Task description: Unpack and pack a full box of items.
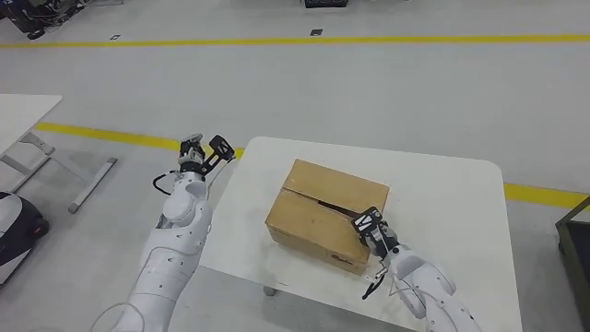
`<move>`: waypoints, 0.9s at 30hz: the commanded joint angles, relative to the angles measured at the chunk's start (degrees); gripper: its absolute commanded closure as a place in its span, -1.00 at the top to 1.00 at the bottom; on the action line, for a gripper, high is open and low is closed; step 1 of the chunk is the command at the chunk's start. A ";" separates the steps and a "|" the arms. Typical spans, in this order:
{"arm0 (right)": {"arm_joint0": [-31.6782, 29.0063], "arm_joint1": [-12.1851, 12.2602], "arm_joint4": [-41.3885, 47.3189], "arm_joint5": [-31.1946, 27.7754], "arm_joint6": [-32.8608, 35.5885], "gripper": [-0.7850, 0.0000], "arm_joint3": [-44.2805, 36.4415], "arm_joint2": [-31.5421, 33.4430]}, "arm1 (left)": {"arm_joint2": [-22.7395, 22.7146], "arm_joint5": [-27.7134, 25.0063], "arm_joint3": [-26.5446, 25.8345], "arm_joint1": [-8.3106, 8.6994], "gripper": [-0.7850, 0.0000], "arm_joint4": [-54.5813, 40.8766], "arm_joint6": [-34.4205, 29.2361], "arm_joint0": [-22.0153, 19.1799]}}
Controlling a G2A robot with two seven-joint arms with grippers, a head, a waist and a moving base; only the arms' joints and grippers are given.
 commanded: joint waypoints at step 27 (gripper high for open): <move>-3.39 1.31 -3.67 0.88 -0.45 -1.00 -9.90 4.11 | 4.51 -5.25 -8.37 -1.31 1.00 -10.91 7.72 4.63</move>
